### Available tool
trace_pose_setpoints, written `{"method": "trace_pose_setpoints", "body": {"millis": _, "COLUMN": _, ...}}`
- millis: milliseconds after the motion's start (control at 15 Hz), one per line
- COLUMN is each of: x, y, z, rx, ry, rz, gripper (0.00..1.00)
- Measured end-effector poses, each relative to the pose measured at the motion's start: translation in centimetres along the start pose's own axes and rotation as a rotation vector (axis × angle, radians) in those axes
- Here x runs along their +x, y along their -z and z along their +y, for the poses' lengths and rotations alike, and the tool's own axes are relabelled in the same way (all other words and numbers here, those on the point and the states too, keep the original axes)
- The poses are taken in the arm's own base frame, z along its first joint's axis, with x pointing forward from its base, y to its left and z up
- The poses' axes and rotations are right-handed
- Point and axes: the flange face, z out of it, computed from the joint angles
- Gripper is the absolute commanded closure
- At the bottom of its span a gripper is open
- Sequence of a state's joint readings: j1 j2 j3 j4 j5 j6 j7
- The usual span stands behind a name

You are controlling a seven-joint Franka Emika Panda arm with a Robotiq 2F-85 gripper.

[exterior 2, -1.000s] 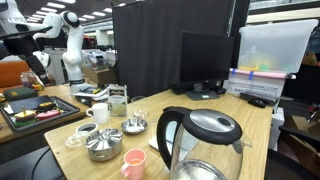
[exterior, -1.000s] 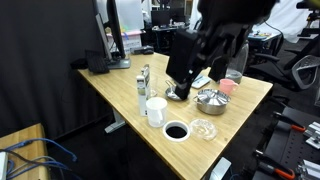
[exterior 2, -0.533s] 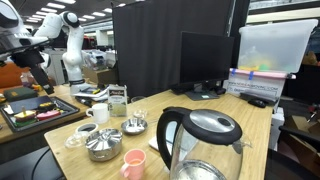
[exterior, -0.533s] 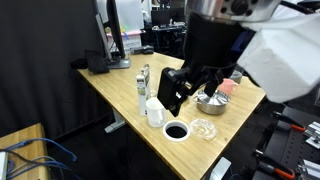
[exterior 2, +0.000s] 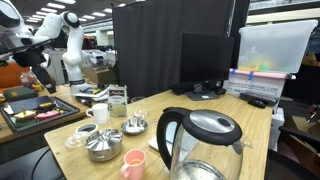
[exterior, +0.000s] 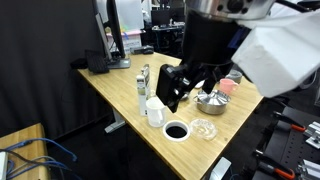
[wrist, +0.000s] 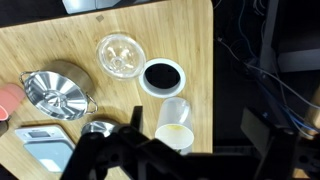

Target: Pour the contents in the white mug onto the silver pan

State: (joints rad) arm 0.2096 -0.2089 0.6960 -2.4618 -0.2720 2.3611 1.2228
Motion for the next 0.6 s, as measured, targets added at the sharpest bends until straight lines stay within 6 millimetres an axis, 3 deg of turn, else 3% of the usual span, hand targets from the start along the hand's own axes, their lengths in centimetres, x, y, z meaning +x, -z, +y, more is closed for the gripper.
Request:
{"method": "trace_pose_setpoints", "body": {"millis": 333, "x": 0.9, "y": -1.6, "z": 0.1, "rx": -0.021, "ry": -0.006, "rz": 0.075, "gripper": 0.00}}
{"method": "trace_pose_setpoints", "body": {"millis": 600, "x": 1.0, "y": -3.8, "z": -1.0, "rx": -0.029, "ry": -0.020, "rz": 0.085, "gripper": 0.00}}
